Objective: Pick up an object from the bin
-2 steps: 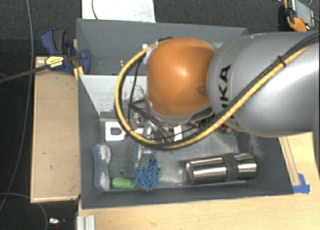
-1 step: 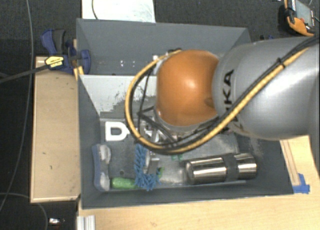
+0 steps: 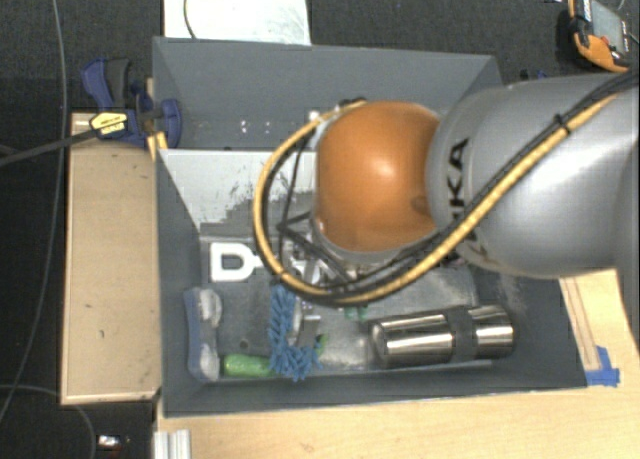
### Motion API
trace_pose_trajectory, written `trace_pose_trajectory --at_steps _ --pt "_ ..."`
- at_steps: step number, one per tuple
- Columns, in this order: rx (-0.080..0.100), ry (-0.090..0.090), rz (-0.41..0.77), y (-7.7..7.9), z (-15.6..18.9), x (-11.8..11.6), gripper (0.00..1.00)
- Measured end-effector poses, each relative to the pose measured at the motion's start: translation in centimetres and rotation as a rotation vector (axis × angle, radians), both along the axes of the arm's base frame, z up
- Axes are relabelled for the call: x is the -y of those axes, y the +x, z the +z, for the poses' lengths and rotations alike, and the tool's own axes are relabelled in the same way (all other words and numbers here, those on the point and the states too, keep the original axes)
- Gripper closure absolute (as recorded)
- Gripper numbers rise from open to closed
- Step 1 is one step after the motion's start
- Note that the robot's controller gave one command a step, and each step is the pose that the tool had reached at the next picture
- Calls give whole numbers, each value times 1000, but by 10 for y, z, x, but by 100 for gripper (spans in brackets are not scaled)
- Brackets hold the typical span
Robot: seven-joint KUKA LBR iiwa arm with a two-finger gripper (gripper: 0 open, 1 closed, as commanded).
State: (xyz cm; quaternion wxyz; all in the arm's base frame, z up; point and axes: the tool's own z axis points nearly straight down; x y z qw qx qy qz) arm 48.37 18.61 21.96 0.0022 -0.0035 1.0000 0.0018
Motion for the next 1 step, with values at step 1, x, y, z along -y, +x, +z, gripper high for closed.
trace_pose_trajectory --at_steps 1 --pt "9 4 5 85 99 -63 0"
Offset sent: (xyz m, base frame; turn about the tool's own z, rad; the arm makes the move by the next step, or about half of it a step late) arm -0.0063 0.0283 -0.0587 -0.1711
